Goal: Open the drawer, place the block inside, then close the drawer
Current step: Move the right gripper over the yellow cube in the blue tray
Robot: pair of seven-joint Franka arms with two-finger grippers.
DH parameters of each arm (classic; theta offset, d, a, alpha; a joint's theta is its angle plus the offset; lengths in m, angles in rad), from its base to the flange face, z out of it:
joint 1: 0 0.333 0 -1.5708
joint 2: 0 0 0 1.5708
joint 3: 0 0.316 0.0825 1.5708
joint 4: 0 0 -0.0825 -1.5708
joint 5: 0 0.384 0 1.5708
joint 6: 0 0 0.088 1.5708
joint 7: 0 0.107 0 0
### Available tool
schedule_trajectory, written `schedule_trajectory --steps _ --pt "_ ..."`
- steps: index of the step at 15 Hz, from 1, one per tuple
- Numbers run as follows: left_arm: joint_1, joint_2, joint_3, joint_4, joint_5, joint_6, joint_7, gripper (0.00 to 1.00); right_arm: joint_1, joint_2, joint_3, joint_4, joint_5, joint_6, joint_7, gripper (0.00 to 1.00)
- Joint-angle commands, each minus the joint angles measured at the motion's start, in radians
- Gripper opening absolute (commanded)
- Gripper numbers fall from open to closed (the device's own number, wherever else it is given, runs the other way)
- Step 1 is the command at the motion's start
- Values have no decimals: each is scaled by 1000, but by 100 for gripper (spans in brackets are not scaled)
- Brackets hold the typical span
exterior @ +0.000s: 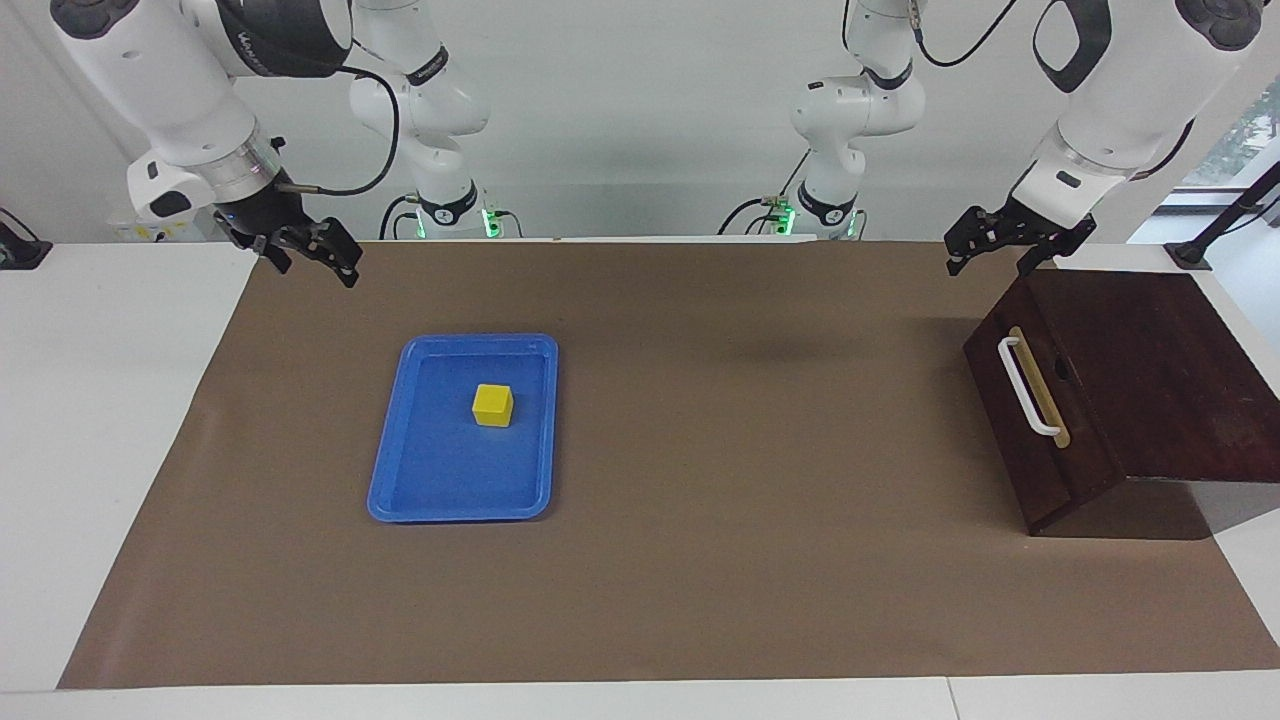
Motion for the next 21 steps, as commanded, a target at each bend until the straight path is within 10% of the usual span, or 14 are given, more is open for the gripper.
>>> schedule_trajectory --steps 1,10,21 --pt "4 -7 3 0 -7 -14 16 100 -39 -4 6 -128 133 109 226 100" --pt "-8 -7 1 0 -5 -3 16 100 -40 146 6 -384 652 466 616 100" --pt "-41 -22 -2 -173 228 239 1 100 -13 301 8 -372 759 490 543 100"
